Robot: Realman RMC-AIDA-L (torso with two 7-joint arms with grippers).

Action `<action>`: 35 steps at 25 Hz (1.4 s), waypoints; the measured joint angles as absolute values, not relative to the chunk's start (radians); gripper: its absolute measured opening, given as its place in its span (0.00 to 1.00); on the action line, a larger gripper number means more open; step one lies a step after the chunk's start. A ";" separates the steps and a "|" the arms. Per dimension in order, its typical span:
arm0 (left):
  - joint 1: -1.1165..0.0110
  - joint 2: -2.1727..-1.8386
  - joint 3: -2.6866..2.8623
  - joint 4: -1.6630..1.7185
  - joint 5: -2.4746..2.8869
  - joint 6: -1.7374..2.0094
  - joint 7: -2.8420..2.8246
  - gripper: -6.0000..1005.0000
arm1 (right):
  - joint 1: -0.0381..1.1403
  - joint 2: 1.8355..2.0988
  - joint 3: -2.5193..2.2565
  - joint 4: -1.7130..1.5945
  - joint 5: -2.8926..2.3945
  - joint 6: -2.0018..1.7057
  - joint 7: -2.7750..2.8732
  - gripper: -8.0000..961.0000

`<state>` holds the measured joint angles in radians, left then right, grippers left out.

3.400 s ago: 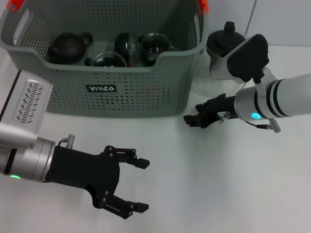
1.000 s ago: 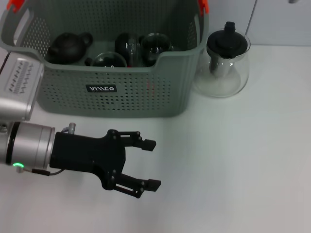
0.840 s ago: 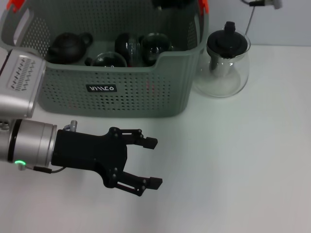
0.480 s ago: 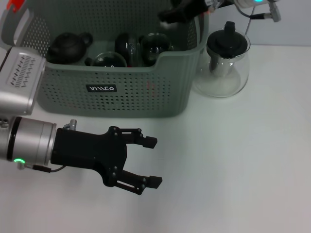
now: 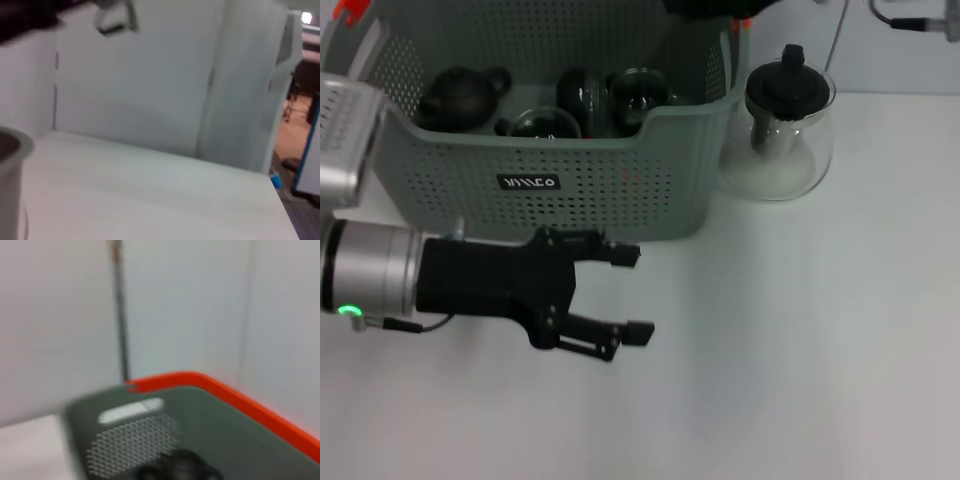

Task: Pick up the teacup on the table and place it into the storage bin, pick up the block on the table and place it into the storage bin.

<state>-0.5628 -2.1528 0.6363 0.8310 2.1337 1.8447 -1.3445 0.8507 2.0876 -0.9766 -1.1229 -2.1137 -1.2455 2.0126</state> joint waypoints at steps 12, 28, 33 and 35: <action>-0.526 -2.134 0.452 0.830 2.068 1.923 -1.367 0.92 | 0.520 2.068 -0.969 -1.058 -1.765 -1.549 1.655 0.82; -0.485 -2.148 0.461 0.816 2.176 1.817 -1.348 0.92 | 0.558 2.042 -0.966 -0.737 -1.903 -1.545 1.507 0.98; -0.485 -2.147 0.461 0.815 2.193 1.816 -1.348 0.92 | 0.563 2.044 -0.966 -0.733 -1.911 -1.540 1.508 0.98; -0.485 -2.147 0.462 0.815 2.198 1.815 -1.349 0.92 | 0.563 2.044 -0.966 -0.732 -1.912 -1.539 1.508 0.98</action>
